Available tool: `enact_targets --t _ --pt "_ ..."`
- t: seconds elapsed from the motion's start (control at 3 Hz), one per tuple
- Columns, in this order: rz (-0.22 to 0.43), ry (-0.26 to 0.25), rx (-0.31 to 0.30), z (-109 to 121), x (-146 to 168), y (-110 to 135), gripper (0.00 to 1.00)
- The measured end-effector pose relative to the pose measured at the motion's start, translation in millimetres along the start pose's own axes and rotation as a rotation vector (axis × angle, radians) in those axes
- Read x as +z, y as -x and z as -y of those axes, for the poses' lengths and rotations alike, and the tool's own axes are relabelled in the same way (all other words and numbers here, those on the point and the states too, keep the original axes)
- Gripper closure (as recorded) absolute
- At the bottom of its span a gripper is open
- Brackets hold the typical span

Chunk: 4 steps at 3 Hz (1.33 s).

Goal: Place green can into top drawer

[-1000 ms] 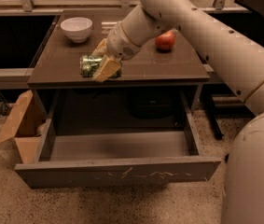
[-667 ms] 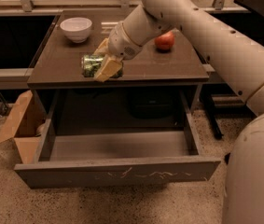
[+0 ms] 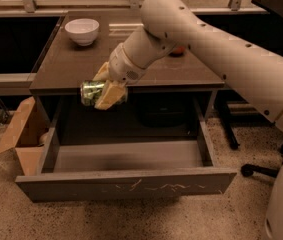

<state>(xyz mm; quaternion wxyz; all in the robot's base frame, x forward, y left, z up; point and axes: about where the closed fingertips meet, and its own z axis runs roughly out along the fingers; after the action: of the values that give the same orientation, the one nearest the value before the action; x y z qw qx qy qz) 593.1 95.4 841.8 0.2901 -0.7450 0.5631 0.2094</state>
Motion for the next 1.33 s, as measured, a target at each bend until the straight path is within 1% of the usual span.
enact_targets --t 0.33,0.67,1.0,1.33 --pt "0.003 0.042 0.031 -36.5 23.7 -19.8 1.0" --pt "0.023 0.071 0.074 -69.0 49.6 -51.7 1.0" --pt "0.023 0.071 0.075 -69.0 49.7 -51.9 1.0" --pt "0.005 0.057 0.157 -72.7 67.5 -80.5 1.0"
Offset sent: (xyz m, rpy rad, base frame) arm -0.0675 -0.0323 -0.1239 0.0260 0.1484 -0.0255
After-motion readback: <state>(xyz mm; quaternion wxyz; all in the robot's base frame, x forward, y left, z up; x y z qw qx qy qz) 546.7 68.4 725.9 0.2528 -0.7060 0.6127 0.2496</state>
